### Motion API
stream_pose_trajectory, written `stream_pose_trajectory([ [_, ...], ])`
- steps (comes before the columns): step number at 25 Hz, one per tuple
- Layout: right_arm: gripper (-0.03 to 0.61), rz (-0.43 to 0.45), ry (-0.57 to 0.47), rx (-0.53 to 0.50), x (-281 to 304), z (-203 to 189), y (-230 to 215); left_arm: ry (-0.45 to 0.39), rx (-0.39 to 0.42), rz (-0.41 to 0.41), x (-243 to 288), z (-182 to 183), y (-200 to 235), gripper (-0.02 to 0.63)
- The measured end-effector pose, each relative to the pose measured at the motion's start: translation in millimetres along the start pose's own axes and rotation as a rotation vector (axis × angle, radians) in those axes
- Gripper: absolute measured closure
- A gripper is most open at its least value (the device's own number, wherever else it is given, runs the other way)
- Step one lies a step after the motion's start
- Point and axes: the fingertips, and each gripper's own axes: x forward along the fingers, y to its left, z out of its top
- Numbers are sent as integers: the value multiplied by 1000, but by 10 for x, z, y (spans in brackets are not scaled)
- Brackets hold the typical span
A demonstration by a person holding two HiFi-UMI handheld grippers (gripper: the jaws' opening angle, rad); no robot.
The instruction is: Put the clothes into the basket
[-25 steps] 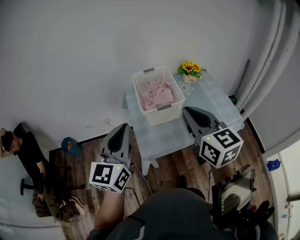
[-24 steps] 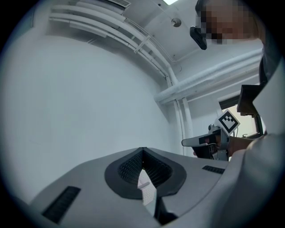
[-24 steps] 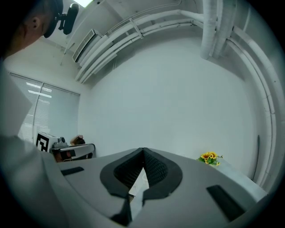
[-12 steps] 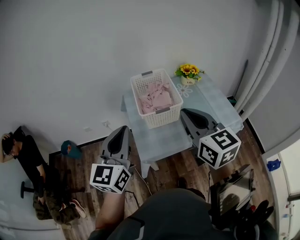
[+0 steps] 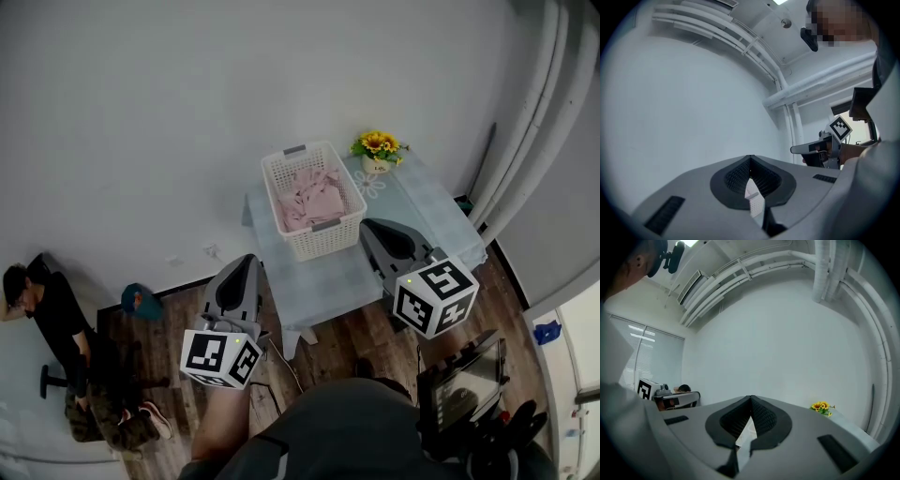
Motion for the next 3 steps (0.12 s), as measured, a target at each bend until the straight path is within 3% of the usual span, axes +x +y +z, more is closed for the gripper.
stream_pose_trajectory([
  [3, 566, 3, 5, 5, 9, -15, 4, -1, 2, 4, -5, 11, 6, 611],
])
